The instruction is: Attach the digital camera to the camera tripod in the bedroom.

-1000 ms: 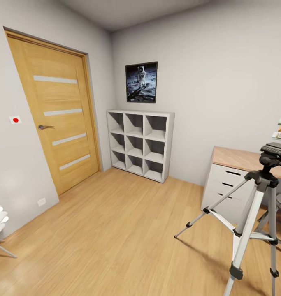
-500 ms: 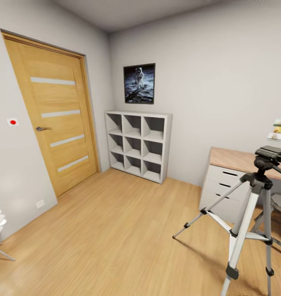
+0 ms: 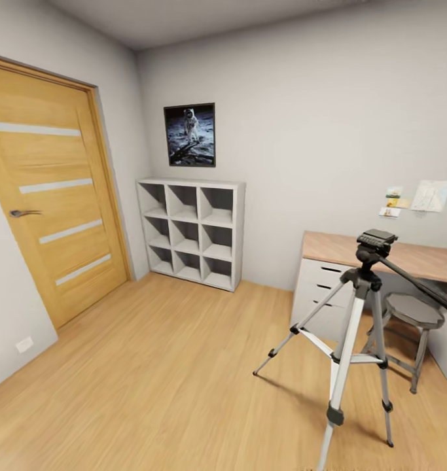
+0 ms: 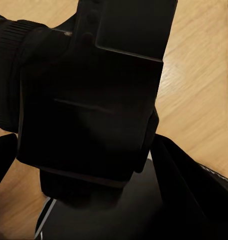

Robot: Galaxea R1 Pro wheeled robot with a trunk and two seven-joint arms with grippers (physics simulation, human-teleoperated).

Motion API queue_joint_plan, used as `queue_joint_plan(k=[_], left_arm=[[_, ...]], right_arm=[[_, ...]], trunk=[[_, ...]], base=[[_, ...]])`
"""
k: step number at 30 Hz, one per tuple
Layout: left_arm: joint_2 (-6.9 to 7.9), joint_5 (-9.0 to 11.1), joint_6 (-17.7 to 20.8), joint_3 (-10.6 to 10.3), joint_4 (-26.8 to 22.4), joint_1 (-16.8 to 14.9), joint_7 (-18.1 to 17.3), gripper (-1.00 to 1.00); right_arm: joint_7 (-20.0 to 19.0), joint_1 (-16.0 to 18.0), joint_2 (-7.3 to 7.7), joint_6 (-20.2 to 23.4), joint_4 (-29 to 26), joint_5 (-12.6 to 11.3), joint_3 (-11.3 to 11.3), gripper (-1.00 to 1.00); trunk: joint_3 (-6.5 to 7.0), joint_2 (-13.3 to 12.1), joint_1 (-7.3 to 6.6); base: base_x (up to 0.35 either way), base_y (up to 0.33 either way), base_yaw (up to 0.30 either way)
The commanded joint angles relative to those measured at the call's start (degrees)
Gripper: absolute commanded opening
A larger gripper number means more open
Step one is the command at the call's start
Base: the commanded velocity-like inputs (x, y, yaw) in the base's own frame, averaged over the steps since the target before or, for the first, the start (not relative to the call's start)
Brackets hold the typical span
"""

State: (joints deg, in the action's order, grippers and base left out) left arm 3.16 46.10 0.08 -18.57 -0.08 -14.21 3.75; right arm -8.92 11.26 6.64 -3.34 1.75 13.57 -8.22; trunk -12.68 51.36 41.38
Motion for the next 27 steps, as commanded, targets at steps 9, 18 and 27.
queue_joint_plan(k=[9, 18, 27], left_arm=[[0.0, 0.31, 0.01, -0.5, -0.01, -0.03, 0.12, -1.0], [0.02, 0.46, -0.05, -0.5, -0.01, -0.03, 0.12, -1.0], [0.08, 0.99, 0.09, -0.43, -0.01, -0.03, 0.21, -1.0]], right_arm=[[-0.05, 0.08, 0.03, -0.35, 0.18, 0.5, -0.48, 1.0], [-0.05, 0.09, 0.11, -0.35, 0.13, 0.51, -0.48, 1.0], [-0.05, 0.1, 0.2, -0.35, 0.1, 0.58, -0.48, 1.0]], trunk=[[1.55, -3.57, -1.98], [2.09, -4.77, -2.64], [2.09, -4.77, -2.64]], base=[[0.0, 0.0, -0.29], [0.0, 0.0, -0.271], [0.067, 0.0, -0.049]])
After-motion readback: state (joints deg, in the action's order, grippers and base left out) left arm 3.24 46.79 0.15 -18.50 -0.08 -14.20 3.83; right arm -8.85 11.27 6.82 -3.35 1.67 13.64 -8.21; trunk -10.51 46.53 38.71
